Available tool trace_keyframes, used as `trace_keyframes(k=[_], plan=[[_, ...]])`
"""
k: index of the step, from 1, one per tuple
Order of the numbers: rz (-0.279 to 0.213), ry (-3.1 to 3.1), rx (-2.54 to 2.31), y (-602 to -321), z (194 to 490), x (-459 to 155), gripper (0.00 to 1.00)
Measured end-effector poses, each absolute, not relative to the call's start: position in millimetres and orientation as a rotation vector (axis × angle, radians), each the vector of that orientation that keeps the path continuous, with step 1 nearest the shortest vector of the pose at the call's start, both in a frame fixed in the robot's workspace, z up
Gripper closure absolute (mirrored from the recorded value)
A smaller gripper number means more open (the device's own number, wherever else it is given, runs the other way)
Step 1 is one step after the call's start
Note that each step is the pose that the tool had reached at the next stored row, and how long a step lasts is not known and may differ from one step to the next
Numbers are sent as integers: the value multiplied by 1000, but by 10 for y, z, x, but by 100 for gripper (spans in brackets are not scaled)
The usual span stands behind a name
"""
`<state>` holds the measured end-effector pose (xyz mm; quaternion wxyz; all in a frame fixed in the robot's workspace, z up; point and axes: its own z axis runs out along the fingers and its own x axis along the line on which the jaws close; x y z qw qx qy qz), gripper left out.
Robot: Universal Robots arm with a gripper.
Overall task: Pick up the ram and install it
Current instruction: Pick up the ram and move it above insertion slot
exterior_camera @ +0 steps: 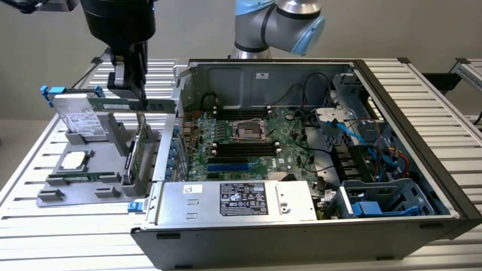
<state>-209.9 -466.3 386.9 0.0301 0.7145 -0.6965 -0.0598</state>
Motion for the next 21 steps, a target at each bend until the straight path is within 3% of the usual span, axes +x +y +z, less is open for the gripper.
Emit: trace_keyframes(k=[21], plan=[[-181,-2146,2201,-4612,3971,-1341,86]])
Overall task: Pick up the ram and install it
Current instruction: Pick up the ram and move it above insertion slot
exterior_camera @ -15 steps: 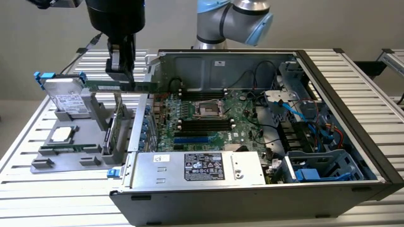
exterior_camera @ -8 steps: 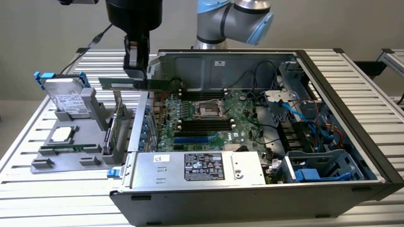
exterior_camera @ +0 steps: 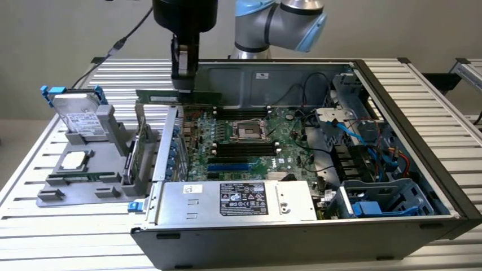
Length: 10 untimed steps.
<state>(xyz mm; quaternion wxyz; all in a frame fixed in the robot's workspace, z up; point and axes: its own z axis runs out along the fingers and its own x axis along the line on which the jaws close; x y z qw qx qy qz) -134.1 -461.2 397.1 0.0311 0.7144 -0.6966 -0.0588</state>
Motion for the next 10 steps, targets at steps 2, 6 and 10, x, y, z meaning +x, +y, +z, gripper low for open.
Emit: trace_keyframes(k=[2,6,10], plan=[[-181,-2146,2201,-4608,3980,-1270,86],[-180,-2145,2200,-4599,4000,-1123,86],[-178,-2145,2199,-4594,4008,-970,86]])
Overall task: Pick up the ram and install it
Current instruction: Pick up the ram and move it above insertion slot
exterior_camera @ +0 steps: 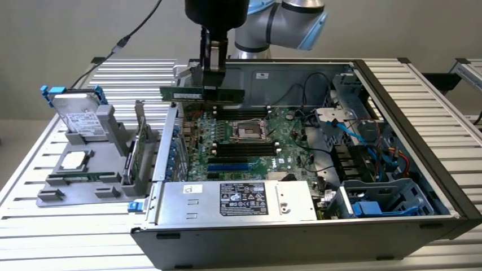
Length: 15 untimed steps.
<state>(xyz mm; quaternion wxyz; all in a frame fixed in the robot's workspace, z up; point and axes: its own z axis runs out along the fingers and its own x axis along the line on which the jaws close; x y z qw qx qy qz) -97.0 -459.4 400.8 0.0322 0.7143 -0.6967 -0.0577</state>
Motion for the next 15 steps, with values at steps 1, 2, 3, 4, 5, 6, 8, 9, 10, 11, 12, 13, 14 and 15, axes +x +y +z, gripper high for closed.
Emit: trace_keyframes(k=[1,2,3,4,5,6,8,9,10,11,12,13,14,15], plan=[[-177,-2145,2199,-4593,4010,-928,86],[-176,-2144,2199,-4592,4010,-887,86],[-175,-2144,2198,-4590,4010,-846,86],[-174,-2144,2198,-4589,4010,-804,86],[-173,-2143,2197,-4585,4010,-762,86],[-172,-2143,2196,-4580,4010,-718,86],[-168,-2141,2195,-4562,4010,-634,86],[-166,-2141,2194,-4549,4009,-593,86],[-164,-2140,2193,-4531,4007,-553,86],[-162,-2140,2193,-4509,4002,-514,86],[-161,-2140,2192,-4481,3996,-476,86],[-159,-2139,2192,-4450,3987,-440,86],[-157,-2139,2191,-4418,3977,-407,86],[-156,-2139,2191,-4383,3967,-376,86]])
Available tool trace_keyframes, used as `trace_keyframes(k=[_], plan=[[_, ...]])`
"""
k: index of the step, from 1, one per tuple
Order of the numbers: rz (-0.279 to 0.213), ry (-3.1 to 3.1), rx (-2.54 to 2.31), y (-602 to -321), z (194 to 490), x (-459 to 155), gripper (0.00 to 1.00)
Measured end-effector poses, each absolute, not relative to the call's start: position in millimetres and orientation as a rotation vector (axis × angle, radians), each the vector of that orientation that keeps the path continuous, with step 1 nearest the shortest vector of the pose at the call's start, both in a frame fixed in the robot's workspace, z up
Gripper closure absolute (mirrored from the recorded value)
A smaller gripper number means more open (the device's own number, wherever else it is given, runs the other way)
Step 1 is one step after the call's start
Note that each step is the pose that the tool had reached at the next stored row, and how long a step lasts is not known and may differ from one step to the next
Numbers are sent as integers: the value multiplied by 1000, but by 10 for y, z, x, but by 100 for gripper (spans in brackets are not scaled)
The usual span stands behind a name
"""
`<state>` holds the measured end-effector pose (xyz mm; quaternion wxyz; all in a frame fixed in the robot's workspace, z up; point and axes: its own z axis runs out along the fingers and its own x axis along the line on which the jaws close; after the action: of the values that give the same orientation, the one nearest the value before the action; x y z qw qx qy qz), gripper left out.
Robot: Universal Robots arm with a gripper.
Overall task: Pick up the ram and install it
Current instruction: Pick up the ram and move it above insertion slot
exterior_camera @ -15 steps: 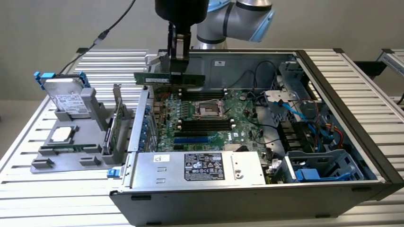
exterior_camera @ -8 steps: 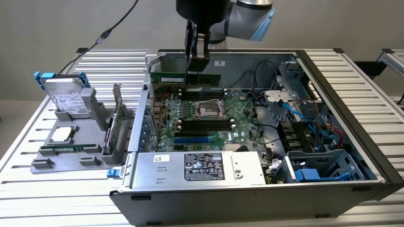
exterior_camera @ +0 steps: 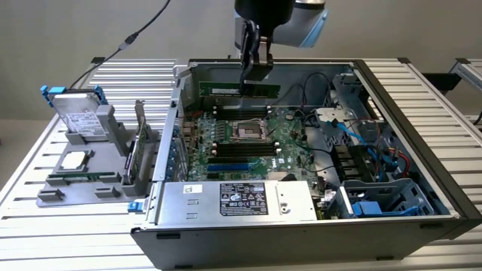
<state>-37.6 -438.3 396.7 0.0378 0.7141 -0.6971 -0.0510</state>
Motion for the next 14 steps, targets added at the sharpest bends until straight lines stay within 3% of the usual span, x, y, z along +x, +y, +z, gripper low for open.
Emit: trace_keyframes(k=[8,14], plan=[[-145,-2135,2186,-4068,3870,-200,86],[-104,-2122,2168,-3924,3824,-186,86]])
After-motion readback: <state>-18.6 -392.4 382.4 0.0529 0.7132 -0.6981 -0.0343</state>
